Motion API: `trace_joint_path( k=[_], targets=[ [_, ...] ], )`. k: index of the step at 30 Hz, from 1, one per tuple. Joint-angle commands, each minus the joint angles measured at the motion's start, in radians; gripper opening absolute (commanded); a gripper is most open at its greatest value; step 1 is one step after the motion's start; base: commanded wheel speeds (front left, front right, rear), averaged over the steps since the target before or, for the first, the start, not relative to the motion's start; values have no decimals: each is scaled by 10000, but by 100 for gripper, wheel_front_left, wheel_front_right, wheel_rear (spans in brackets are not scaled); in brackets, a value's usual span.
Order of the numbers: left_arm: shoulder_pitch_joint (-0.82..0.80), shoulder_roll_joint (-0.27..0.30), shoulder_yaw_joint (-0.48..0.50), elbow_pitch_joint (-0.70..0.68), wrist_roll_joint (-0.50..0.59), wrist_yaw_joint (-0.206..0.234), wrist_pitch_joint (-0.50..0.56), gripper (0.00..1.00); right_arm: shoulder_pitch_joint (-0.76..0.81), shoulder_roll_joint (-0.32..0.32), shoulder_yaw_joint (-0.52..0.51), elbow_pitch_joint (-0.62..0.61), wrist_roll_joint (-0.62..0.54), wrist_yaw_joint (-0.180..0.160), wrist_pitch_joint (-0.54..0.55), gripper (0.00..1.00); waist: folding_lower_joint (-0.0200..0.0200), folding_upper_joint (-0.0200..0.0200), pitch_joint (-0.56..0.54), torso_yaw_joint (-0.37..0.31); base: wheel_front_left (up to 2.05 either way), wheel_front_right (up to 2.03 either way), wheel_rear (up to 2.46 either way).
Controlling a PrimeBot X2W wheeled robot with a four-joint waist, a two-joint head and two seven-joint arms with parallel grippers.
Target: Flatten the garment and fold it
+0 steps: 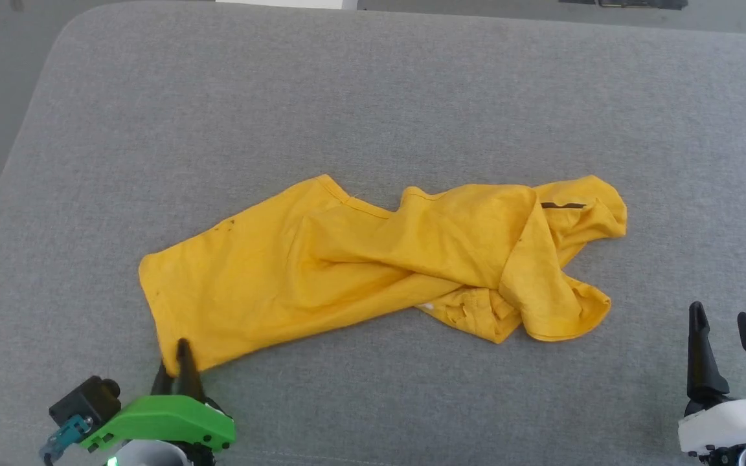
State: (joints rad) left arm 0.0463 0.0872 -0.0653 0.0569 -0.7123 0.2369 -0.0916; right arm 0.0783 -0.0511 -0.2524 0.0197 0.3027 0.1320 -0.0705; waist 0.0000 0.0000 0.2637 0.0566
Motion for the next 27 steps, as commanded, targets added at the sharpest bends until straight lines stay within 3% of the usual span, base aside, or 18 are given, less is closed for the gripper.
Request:
trace_joint_path(
  k=[1,6,12,18,24,27],
  targets=[
    [-118,-31,42,44,-106,-107,-127,100,-46,9,18,-55,-65,-13,35,100,0,0,-7,43,0,0,0],
    [-438,-106,64,-138,58,-283,-1019,100,7,9,77,-39,-86,-13,108,100,0,0,-233,141,0,0,0],
    [-242,103,-64,-858,1461,-668,-1650,100,-148,9,974,-535,-657,-13,804,100,0,0,-470,127,0,0,0],
    [158,23,-258,-661,2413,-1041,-1697,100,-938,-138,2511,-1325,-1842,-13,3079,100,0,0,-527,106,0,0,0],
    [82,-240,-299,-396,2516,-1405,-1700,100,-1281,-1302,3752,-1284,-1917,-13,5880,100,0,0,-520,462,0,0,0],
    [46,-294,-273,-287,2532,-1525,-1700,100,-1299,-1796,4154,-1165,-1923,-13,6415,100,0,0,-513,663,0,0,0]
  ],
)
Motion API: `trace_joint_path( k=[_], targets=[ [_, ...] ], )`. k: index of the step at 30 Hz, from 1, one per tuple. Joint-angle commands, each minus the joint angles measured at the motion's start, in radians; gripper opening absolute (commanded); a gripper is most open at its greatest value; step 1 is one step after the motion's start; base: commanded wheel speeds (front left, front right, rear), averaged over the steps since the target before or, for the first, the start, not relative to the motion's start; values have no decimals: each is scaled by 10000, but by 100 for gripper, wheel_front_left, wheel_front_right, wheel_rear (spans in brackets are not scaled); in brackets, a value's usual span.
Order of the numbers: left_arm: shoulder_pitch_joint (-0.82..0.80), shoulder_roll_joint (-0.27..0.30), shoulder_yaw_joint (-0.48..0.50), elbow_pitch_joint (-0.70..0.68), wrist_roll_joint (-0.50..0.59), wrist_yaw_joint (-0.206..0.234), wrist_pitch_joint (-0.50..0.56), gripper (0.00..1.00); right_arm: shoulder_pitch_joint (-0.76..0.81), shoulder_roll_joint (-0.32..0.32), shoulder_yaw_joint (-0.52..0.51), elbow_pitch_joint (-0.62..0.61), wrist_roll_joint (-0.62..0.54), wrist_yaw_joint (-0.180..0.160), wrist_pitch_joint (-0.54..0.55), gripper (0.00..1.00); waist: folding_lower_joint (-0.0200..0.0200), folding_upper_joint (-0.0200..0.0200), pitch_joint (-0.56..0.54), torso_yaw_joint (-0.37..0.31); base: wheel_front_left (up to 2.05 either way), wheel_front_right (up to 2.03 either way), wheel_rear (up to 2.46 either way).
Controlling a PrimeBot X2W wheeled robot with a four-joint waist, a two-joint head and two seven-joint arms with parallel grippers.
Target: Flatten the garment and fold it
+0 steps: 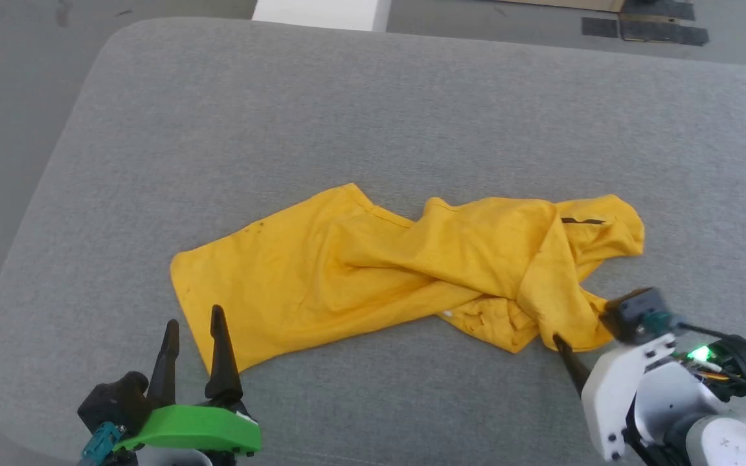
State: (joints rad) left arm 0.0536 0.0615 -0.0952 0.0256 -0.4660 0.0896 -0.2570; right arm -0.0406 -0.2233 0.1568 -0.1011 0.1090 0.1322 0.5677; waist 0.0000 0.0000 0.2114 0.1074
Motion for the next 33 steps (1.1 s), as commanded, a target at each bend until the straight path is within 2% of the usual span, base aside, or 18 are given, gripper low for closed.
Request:
trace_joint_path(
  k=[1,2,3,4,5,6,11,15,22,25,28,33],
  targets=[
    [-42,-51,31,63,86,-88,-46,100,-95,-234,216,126,37,-15,118,100,0,0,18,245,0,0,0],
    [-94,-82,129,163,127,-164,-46,100,-41,-483,576,809,259,-15,86,100,0,0,1,493,0,0,0],
    [-104,-85,135,182,132,-186,-46,100,-55,-490,557,952,277,-15,0,93,0,0,-11,531,0,0,0],
    [-115,-90,140,220,144,-212,-46,100,-84,-512,541,1194,257,-15,-124,56,0,0,-40,580,0,0,0],
    [-118,-94,160,244,160,-216,-46,100,-128,-458,465,1404,298,-15,-286,14,0,0,-73,604,0,0,0],
    [-114,-98,206,237,158,-205,-46,100,-216,-369,309,1569,327,-15,-526,0,0,0,-101,611,0,0,0],
    [-27,-107,336,230,105,-181,-46,100,-602,-275,-159,1940,237,-15,-1298,0,0,0,-282,540,0,0,0],
    [34,-109,276,166,-46,-104,-47,100,-941,-112,-501,1527,628,-15,-1474,0,0,0,-336,428,0,0,0],
    [-120,-111,121,48,-246,-78,-47,100,-2293,-96,-837,-114,1492,-15,-747,0,0,0,53,361,0,0,0],
    [-235,-111,41,100,-333,-99,-47,100,-3192,-199,-996,-329,1753,-15,-107,0,0,0,347,389,0,0,0],
    [-424,-111,-174,130,-474,-80,-47,100,-4397,-229,-1584,139,1823,-15,451,0,0,0,742,496,0,0,0],
    [-920,-111,-718,209,-696,-77,-47,100,-6332,-1073,-2170,1460,731,-15,330,0,0,0,1445,1023,0,0,0]
  ],
)
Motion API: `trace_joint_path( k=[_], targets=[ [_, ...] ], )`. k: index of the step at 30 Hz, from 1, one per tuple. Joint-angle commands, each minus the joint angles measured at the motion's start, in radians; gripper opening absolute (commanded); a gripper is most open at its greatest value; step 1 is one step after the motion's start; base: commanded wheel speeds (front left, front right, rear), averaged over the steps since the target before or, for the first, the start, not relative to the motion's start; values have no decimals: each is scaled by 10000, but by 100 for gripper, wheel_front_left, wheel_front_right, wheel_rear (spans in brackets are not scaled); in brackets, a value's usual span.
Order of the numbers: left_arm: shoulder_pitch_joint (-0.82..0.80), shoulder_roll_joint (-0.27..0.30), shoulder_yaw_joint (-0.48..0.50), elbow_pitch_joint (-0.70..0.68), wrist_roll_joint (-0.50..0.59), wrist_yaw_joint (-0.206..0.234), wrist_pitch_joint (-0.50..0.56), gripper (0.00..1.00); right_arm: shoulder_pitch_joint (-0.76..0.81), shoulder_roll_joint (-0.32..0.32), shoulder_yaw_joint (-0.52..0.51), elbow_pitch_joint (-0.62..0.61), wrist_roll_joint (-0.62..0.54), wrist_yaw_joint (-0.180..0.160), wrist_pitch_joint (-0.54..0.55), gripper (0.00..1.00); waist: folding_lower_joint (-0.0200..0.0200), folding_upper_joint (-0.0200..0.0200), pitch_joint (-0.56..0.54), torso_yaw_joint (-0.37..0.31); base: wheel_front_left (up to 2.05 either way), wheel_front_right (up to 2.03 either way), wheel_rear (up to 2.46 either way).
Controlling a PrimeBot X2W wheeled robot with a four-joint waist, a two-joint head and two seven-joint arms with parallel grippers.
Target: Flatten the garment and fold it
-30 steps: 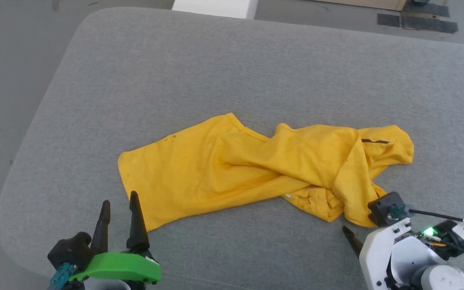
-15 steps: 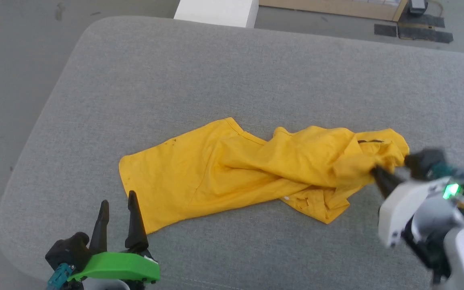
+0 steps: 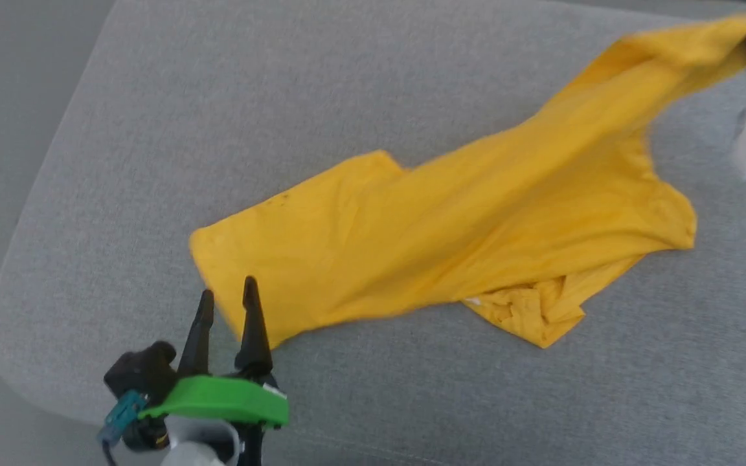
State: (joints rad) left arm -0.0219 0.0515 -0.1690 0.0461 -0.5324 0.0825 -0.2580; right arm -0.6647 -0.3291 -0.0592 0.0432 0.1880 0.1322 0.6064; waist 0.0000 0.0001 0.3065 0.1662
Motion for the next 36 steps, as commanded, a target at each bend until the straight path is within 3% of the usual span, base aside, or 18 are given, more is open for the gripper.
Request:
trace_joint_path(
  k=[1,5,6,7,8,9,16,23,27,32,36],
  targets=[
    [-305,-12,-59,89,-60,-56,-37,100,-467,-202,-112,407,-319,-15,-210,0,0,-1,639,577,0,0,0],
    [-730,-12,-388,308,-177,-146,-37,100,-1371,-753,-394,1838,-1237,-15,-936,0,0,-1,1059,1116,0,0,0],
    [-816,-12,-462,349,-217,-149,-37,100,-1504,-756,-586,2273,-1484,-15,-1062,11,0,-1,1150,1231,0,0,0],
    [-874,-12,-511,377,-253,-149,-37,100,-1569,-735,-696,2603,-1656,-15,-1127,35,0,-1,1214,1315,0,0,0],
    [-932,-12,-554,401,-287,-141,-37,100,-1625,-667,-892,2994,-1857,-15,-1196,72,0,-1,1281,1396,0,0,0],
    [-966,-12,-575,416,-314,-129,-37,100,-1645,-590,-1067,3278,-2041,-15,-1231,100,0,-1,1314,1440,0,0,0],
    [-950,-12,-572,528,-352,-57,-38,100,-1546,-217,-1571,4658,-2726,-15,-1266,100,0,-1,1138,1410,0,0,0],
    [-667,-12,-422,686,-248,-92,-38,100,-1042,-340,-554,4216,-1342,-15,-802,100,0,-1,262,1085,0,0,0],
    [-409,-12,-340,717,-172,-66,-38,100,103,-662,56,3035,11,-15,612,100,0,-1,-157,951,0,0,0],
    [-122,-12,-297,625,-110,-96,-38,100,2306,-1115,-353,916,674,-15,1686,100,0,-1,-367,1011,0,0,0],
    [66,-12,-229,510,-49,-85,-38,100,4551,-294,-1094,-1313,1036,-15,1823,100,0,-1,-335,1230,0,0,0]
  ],
)
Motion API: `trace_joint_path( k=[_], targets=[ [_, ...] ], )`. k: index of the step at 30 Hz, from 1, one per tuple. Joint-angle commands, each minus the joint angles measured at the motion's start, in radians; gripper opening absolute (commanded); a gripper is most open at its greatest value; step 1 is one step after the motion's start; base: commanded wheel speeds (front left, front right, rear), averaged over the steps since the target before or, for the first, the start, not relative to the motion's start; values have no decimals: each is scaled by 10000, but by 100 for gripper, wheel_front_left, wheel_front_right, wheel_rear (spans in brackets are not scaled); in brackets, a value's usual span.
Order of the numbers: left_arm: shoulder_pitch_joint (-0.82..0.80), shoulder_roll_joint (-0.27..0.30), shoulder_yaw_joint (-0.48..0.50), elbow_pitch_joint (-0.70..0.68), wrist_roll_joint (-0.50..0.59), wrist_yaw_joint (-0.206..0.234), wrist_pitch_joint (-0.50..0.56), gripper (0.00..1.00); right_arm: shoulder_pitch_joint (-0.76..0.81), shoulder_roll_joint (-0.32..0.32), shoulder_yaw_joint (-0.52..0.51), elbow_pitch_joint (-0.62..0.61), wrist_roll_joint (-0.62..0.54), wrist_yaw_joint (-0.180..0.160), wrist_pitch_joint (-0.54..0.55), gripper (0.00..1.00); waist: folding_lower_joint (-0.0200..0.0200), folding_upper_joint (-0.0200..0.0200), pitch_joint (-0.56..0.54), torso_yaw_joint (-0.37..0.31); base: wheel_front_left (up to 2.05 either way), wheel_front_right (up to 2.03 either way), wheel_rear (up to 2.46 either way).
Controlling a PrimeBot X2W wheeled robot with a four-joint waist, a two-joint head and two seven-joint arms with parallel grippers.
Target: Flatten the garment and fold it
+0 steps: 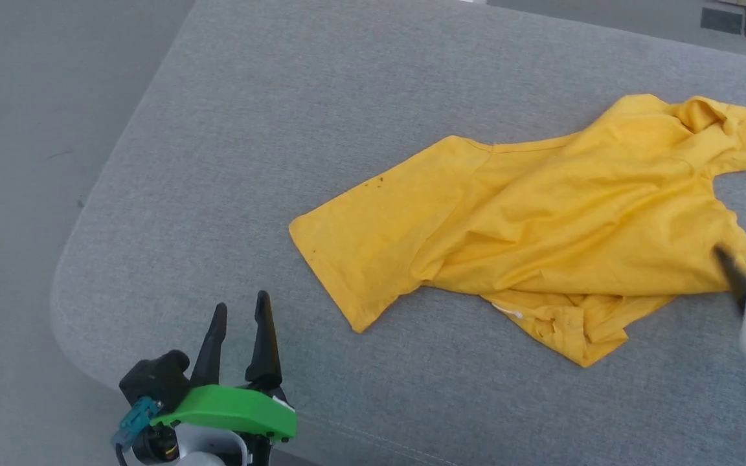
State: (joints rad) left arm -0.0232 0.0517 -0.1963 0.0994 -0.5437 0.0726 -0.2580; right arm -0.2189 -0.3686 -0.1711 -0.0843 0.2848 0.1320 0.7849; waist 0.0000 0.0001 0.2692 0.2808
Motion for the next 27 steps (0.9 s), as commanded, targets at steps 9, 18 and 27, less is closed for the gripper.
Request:
trace_joint_path(
  k=[9,18,27],
  targets=[
    [101,-14,32,-63,15,7,-38,100,2073,1030,759,-1626,-33,-13,-168,100,0,-1,180,341,0,0,0],
    [-77,-14,-45,-103,-92,55,-38,100,1238,516,2313,141,-558,-13,-581,100,0,-1,434,423,0,0,0],
    [-244,-14,29,-44,-133,82,-38,100,422,381,2691,1005,-661,-13,-1073,0,0,-1,536,179,0,0,0]
  ],
)
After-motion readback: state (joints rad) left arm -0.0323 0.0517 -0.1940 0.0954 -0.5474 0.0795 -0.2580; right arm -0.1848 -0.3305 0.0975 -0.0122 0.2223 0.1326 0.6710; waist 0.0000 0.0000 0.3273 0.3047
